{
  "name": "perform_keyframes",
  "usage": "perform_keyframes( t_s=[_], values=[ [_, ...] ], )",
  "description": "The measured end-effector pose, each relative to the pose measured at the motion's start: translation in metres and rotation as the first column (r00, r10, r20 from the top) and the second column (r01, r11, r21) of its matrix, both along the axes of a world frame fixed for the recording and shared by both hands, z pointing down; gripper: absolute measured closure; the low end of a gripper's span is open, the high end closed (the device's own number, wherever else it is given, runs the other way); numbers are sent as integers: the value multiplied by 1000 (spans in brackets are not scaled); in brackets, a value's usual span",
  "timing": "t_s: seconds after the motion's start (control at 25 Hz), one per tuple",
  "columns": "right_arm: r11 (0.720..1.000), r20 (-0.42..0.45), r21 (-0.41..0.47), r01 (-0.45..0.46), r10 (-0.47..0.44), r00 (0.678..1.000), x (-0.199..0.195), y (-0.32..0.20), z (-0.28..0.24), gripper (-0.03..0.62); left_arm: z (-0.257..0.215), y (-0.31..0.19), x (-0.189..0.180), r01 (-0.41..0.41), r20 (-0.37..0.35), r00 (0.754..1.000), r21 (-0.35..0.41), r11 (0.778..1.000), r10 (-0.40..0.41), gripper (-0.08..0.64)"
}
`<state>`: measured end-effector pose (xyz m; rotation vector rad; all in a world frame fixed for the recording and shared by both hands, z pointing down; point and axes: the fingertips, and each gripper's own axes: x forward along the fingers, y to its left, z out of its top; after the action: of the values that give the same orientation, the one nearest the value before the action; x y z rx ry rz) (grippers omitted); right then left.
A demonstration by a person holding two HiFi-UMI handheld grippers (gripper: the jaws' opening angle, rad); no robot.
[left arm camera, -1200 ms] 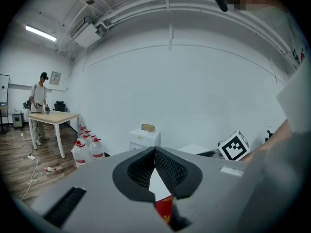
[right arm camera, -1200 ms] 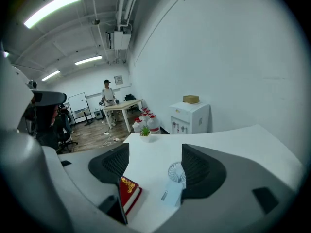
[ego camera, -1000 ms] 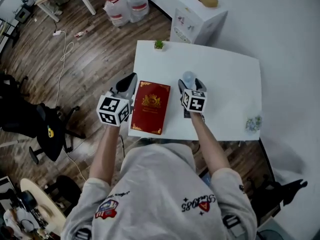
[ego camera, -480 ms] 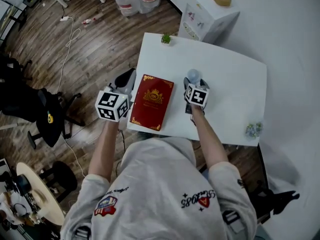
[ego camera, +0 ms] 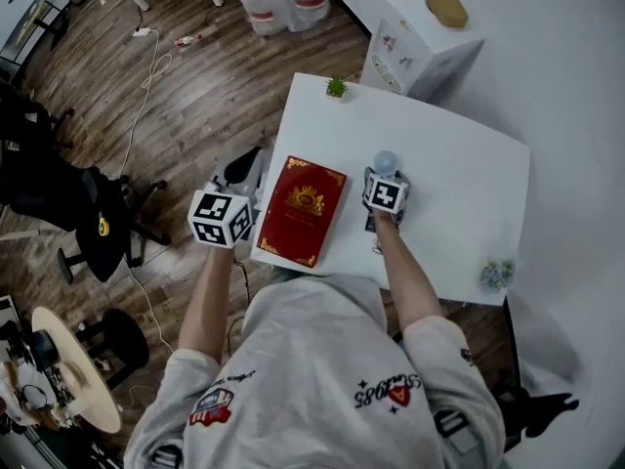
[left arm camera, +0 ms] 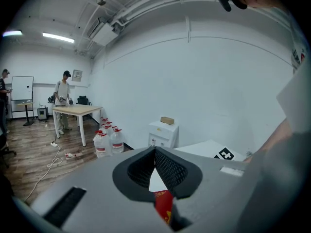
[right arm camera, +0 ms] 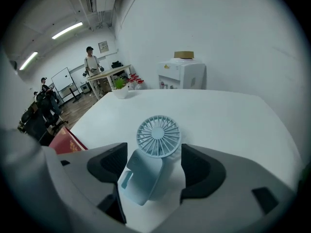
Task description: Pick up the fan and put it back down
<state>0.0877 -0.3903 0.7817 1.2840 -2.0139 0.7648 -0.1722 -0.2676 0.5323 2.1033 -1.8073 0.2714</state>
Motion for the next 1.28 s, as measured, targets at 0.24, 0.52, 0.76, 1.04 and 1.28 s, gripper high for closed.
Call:
perform_keyframes(
  t_s=[0.24,0.52,0.76,1.04,1.28],
  values=[
    [1000,-5,-19,18,-18,1000,-3,-3,4,246,2,-4,-2,15,-3,1000,-6,1000,-15,555],
    [996,-15,-60,73,-74,997,3,4,6,287,6,-6,2,18,-6,1000,-8,1000,-18,555],
    [996,-10,-44,80,-81,997,10,1,4,295,8,-8,8,5,-8,1000,-9,1000,-5,555],
    [988,8,-138,70,-70,998,26,15,10,373,2,-7,15,-18,-3,1000,-4,1000,18,555],
    [993,46,-107,57,-52,998,35,24,0,374,-3,-4,15,-43,11,999,-2,999,43,555]
  ],
)
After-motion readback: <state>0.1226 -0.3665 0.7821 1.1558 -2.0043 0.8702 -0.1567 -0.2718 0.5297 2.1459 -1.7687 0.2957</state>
